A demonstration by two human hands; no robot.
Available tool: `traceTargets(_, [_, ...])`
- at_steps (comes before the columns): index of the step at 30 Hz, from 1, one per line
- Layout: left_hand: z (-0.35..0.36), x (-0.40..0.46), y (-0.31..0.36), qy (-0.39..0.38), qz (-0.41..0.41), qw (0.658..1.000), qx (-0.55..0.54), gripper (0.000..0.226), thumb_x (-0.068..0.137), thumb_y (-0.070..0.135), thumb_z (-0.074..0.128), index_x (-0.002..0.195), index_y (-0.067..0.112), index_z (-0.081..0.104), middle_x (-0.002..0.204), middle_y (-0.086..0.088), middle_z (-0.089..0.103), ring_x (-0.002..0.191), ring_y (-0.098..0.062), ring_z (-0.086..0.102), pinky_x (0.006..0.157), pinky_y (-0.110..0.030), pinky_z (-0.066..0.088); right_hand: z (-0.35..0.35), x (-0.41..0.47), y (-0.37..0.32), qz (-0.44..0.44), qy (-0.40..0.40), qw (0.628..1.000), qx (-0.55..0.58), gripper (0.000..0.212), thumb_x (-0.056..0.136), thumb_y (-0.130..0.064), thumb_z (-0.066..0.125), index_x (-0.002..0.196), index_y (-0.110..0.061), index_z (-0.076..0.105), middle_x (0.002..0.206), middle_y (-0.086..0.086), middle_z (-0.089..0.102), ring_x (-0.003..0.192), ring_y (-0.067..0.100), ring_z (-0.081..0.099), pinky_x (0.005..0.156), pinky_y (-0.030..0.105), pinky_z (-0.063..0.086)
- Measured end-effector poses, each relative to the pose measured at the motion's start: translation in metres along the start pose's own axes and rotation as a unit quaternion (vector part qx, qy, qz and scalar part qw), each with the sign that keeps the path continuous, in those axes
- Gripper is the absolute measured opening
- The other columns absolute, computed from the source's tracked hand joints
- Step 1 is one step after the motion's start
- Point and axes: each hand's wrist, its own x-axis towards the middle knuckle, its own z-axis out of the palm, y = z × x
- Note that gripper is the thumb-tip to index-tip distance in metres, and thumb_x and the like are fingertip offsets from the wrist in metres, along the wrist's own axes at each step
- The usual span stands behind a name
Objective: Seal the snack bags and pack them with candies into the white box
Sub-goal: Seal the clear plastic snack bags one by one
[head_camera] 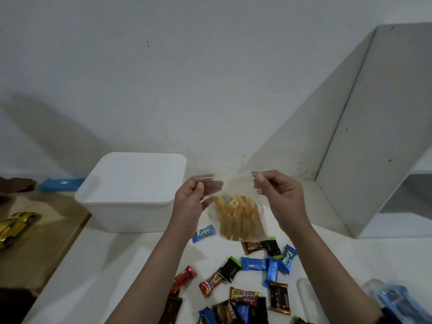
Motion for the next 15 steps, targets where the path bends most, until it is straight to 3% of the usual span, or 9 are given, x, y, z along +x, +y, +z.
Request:
traceTargets(5, [0.003, 0.008, -0.004, 0.003, -0.012, 1.000, 0.006, 0.033, 0.100, 0.004, 0.032, 0.099, 0.015, 0.063, 0.091, -0.004, 0.074, 0.096, -0.018, 0.067, 0.078, -0.034, 0.049, 0.002, 0.003, 0.001, -0.028, 0.033, 0.998, -0.036, 0.014, 0.082, -0.017, 0.067, 0.082, -0.004, 0.072, 0.078, 0.013, 0.068, 0.068, 0.013, 0.060, 0.064, 0.029, 0.053])
traceTargets(9, [0.007, 0.013, -0.004, 0.049, -0.015, 0.998, 0.025, 0.030, 0.095, 0.003, 0.047, 0.119, 0.018, 0.054, 0.108, 0.001, 0.067, 0.106, -0.017, 0.060, 0.086, -0.034, 0.047, 0.000, 0.006, 0.003, -0.030, 0.041, 0.997, -0.053, 0.019, 0.081, -0.023, 0.067, 0.080, -0.004, 0.071, 0.075, 0.013, 0.066, 0.067, 0.017, 0.058, 0.065, 0.040, 0.052])
traceTargets(12, [0.010, 0.010, 0.005, 0.087, 0.112, 0.968, 0.206, 0.048, 0.087, 0.016, 0.063, 0.130, 0.024, 0.043, 0.129, 0.007, 0.051, 0.120, -0.006, 0.046, 0.098, -0.021, 0.034, 0.000, 0.007, 0.007, -0.036, 0.027, 0.995, -0.094, 0.012, 0.082, -0.015, 0.069, 0.076, -0.004, 0.070, 0.073, 0.006, 0.065, 0.066, 0.012, 0.057, 0.062, 0.032, 0.050])
traceTargets(13, [0.011, 0.009, 0.011, 0.063, 0.162, 0.946, 0.272, 0.052, 0.085, 0.024, 0.066, 0.131, 0.026, 0.043, 0.132, 0.010, 0.049, 0.123, -0.003, 0.043, 0.101, -0.019, 0.031, 0.000, 0.006, 0.007, -0.041, 0.020, 0.993, -0.110, 0.011, 0.083, -0.014, 0.069, 0.075, -0.005, 0.069, 0.072, 0.005, 0.064, 0.066, 0.010, 0.057, 0.061, 0.028, 0.050])
traceTargets(15, [0.017, 0.010, 0.023, -0.022, 0.212, 0.897, 0.388, 0.049, 0.081, 0.036, 0.066, 0.127, 0.030, 0.049, 0.128, 0.015, 0.053, 0.122, -0.002, 0.044, 0.111, -0.029, 0.027, 0.001, 0.005, 0.008, -0.052, 0.001, 0.990, -0.129, 0.010, 0.082, -0.015, 0.069, 0.075, -0.008, 0.069, 0.072, 0.004, 0.064, 0.066, 0.007, 0.057, 0.060, 0.024, 0.049])
